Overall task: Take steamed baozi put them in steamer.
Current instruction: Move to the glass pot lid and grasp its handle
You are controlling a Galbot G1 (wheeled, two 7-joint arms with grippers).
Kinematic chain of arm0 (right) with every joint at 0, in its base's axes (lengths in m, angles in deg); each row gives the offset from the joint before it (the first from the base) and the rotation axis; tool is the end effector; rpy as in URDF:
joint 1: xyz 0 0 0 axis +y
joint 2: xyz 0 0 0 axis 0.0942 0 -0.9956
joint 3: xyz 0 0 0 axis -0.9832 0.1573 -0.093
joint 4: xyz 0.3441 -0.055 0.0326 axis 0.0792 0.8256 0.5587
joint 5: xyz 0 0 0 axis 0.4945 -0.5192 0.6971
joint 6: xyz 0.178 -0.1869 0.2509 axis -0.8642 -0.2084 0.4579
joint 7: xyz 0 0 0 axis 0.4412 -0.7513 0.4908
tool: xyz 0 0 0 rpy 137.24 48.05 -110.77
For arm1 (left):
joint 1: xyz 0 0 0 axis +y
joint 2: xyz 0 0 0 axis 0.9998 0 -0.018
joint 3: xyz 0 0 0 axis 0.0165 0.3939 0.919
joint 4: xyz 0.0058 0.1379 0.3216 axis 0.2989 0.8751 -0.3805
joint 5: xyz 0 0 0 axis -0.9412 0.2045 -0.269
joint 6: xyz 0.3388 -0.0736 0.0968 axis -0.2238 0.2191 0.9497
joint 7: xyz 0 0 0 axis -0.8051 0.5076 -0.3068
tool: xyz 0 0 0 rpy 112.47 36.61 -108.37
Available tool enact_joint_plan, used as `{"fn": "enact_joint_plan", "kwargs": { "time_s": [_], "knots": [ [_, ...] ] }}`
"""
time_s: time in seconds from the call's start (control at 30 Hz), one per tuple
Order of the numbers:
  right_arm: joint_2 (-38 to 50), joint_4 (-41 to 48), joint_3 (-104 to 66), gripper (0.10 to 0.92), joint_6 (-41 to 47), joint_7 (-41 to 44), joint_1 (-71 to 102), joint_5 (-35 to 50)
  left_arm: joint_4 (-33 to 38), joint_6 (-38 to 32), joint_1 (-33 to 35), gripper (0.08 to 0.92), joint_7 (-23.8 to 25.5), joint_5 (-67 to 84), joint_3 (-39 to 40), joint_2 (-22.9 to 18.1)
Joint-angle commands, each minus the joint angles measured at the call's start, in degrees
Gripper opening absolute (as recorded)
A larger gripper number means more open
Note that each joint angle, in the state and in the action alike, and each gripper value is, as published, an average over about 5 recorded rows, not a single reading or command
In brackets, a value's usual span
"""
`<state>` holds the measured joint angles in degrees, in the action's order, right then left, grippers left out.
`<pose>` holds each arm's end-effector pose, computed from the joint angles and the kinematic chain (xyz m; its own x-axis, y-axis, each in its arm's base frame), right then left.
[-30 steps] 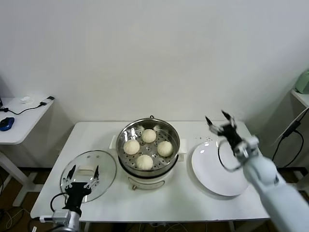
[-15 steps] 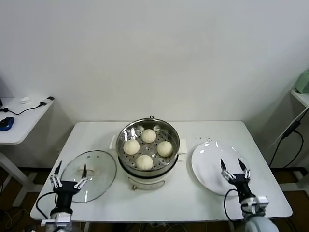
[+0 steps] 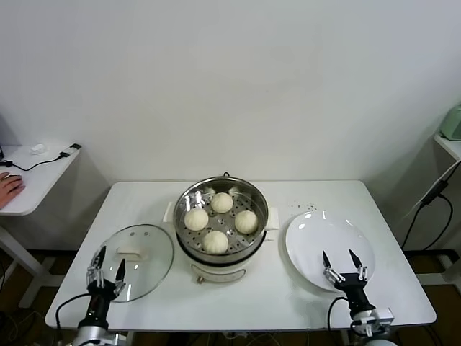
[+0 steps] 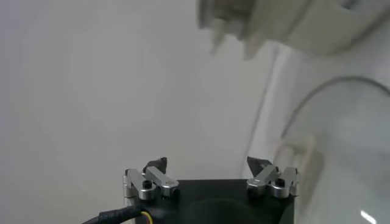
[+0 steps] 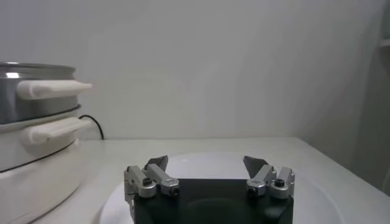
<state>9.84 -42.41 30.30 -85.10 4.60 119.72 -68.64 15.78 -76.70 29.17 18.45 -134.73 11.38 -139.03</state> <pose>0.2010 -0.1245 -0.4269 -0.9913 -0.0494 0.1224 -0.0469 0.9986 0.0233 0.1622 0.1348 -0.4294 -0.9969 -0.0724 -0.0294 -0.0445 0.2179 0.9750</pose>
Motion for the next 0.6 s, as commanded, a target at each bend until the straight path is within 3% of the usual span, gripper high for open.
{"fn": "enact_joint_plan", "kwargs": {
  "time_s": [0.03, 0.6],
  "knots": [
    [-1.4, -1.4, -0.7, 0.823, 2.0, 0.1, 1.1, -2.7, -11.2, 2.6, -5.3, 0.823, -3.8, -15.8, 1.2, 0.2],
    [-1.5, -1.7, -1.9, 0.823, 1.9, -0.1, 2.4, -2.8, -15.1, 3.0, -13.1, 0.823, -2.5, -15.9, 2.8, 2.1]
  ]
}}
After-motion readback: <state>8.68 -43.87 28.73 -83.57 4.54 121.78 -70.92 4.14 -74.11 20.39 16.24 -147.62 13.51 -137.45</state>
